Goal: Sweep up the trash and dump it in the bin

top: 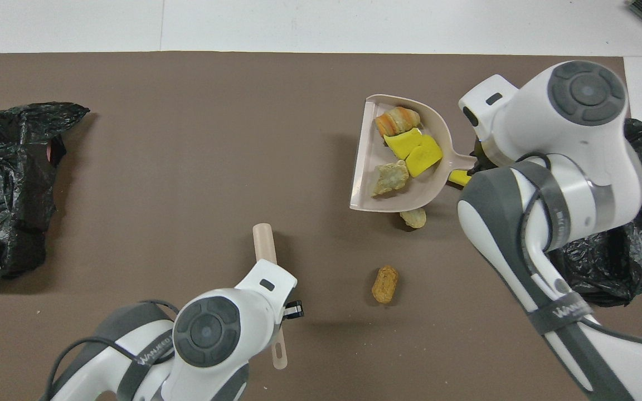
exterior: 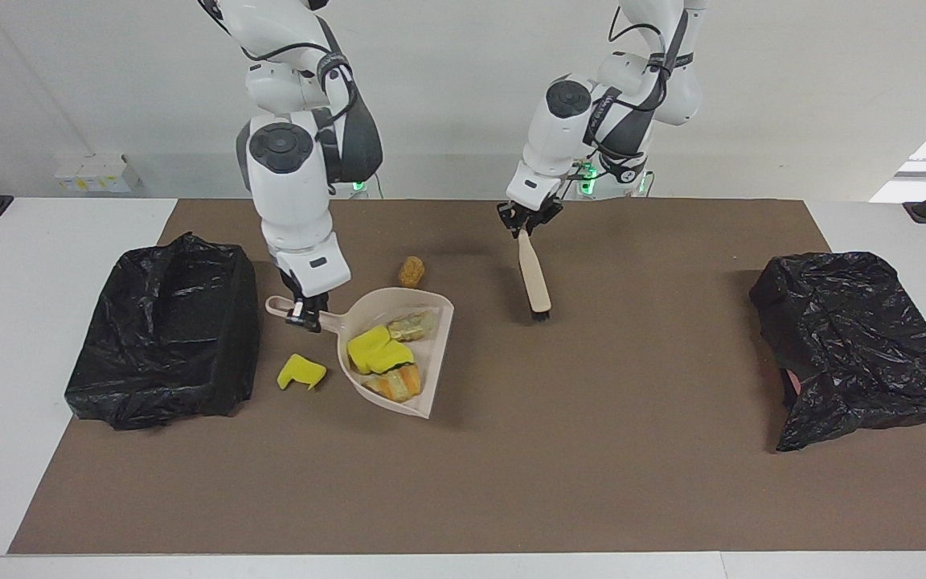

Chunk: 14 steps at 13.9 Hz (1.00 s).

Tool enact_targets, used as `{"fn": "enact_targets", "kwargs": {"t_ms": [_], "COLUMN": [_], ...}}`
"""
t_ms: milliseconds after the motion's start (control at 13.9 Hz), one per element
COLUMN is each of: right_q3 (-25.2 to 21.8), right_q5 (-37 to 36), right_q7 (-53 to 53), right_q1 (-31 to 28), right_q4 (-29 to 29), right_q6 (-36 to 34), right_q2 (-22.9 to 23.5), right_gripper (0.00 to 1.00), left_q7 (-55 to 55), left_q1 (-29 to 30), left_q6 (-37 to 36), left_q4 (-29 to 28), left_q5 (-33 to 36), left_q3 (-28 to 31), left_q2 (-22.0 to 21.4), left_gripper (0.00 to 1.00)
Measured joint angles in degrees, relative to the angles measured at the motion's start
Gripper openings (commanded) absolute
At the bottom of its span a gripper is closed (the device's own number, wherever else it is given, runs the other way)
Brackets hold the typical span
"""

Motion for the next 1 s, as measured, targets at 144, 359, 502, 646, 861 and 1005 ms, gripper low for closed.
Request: {"fn": "enact_targets", "kwargs": {"t_ms": [144,359,502,646,861,1005], "right_q3": [-0.05,-0.08,-0.17,-0.33,-0.49,-0.63], "right_q5": [0.02,0.06,0.51,0.72,0.75,0.74], "right_q7": [-4.29,-10.79,-16.39,-19.32,-25.76,-32.9], "right_q1": [-4.11,-11.1,-16.42,-20.38,-26.13,-30.8], "right_q4": [-2.82,-6.24,-7.21,-7.65,-8.15,-8.3], "right_q6": [-0.14,-1.26,-1.72,-3.3,-3.38,-2.46], "right_q2": [-3.34,-7.3,-8.19,-8.53,-9.07,-9.53], "right_gripper": [0.0,0.0,0.0,0.0,0.0,0.0], "left_q7": [-3.85,-6.75,-6.8,-6.8,-6.8,-6.24], "left_q1": [-0.54,-1.03,-1.06,-1.06,-0.58,2.05], "left_q6": [5.03,13.06,15.62,16.42,16.47,14.36], "left_q4": [-4.88,-11.01,-13.22,-13.46,-12.91,-10.95], "left_q5": [0.01,0.01,0.01,0.01,0.01,0.08], "left_q3": [-3.68,-6.85,-6.78,-6.73,-6.32,-6.08], "left_q2": [-3.03,-4.38,-4.33,-4.35,-4.51,-4.61], "left_gripper": [0.0,0.07,0.7,1.0,1.0,1.0]}}
